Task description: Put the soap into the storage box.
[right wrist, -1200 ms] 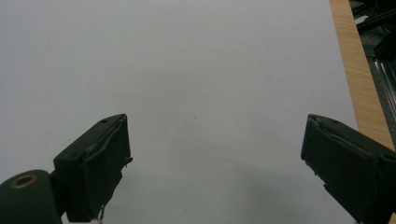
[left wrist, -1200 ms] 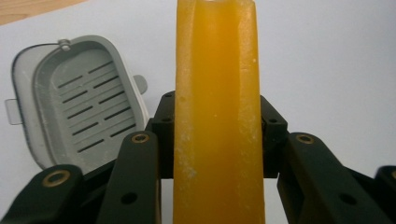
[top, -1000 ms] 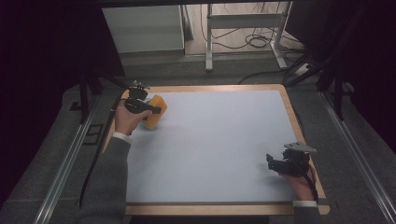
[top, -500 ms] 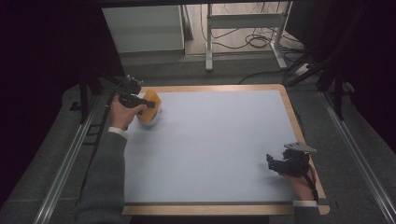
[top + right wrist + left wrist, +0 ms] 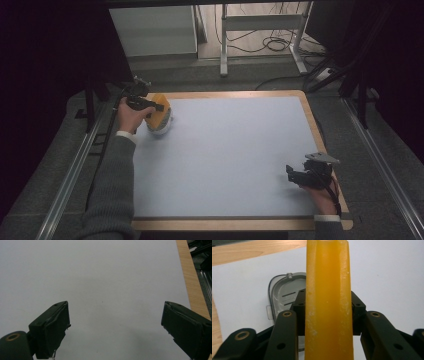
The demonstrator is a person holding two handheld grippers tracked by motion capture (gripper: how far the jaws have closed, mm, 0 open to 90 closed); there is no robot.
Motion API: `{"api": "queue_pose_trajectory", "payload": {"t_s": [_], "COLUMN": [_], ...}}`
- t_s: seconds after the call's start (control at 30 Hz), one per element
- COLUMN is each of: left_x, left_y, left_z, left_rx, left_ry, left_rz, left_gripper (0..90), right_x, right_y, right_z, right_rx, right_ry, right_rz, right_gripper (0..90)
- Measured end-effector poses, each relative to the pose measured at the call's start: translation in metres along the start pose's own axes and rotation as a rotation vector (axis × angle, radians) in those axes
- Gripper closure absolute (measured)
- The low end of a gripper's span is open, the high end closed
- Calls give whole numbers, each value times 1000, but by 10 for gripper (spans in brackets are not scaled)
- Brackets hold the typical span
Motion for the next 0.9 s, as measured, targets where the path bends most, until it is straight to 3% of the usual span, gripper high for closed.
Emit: {"api": "queue_pose_trajectory", "payload": {"t_s": [0.33,0.9], "left_x": [-15,-27], "left_y": [4,-8], "left_z": [-21,-47], "left_rx": [-25,-57], "left_ry": [-13,42], "left_rz": [35,71], "left_gripper": [612,610], "right_x": [3,5], "right_y": [-2,-3], "right_z": [-2,-3], "right_rx": [-7,-15], "right_ry": [-12,-14], "right_rz": [-5,-6], "right_gripper": [83,83]}}
Point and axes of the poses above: each handheld gripper's, and its own axes: z roughly backward along the jaws, y roughly out of its top, x roughly to its right, the point moved 1 cm from there along -z, roughly forward along the jaws, and after that the axes turned 2 degrees about -z, right-handed, at the moved point
